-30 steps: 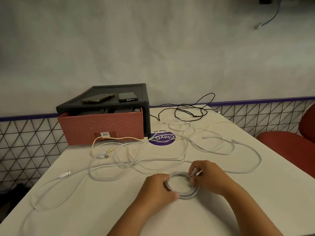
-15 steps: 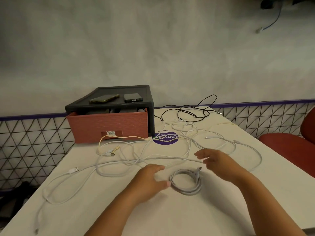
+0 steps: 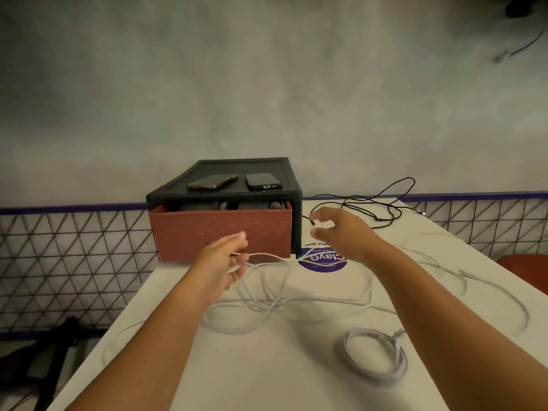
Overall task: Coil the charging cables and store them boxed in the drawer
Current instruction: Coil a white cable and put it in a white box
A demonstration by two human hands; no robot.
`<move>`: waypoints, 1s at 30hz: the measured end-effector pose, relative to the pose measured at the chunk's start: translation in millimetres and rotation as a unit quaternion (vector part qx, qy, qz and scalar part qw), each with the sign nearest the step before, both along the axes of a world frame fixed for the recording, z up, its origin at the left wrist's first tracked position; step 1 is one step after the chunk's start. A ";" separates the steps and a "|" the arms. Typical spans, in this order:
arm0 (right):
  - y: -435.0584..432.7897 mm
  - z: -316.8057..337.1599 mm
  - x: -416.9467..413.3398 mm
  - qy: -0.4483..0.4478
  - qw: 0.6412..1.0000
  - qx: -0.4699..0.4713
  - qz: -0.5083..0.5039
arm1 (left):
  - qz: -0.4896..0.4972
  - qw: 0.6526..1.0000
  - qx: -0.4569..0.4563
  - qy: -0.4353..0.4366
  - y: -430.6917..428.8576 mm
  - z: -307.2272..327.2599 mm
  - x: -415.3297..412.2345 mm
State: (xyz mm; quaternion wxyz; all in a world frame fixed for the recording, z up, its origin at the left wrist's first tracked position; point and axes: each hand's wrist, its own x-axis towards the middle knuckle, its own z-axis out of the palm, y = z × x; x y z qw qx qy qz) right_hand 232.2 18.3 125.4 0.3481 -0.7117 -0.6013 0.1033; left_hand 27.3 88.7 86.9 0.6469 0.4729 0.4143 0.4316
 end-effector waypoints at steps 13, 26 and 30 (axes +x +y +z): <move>125.4 -0.1 8.1 -0.028 0.998 0.023 -0.047 | 0.071 0.966 -0.181 -0.173 86.9 -8.0 8.6; 164.4 -11.3 23.4 -0.030 0.994 0.049 -0.089 | 0.073 0.953 -0.194 -0.222 103.0 -36.7 21.8; 165.1 -10.0 22.6 -0.015 0.993 0.041 -0.108 | 0.100 0.943 -0.200 -0.247 90.3 -29.0 21.7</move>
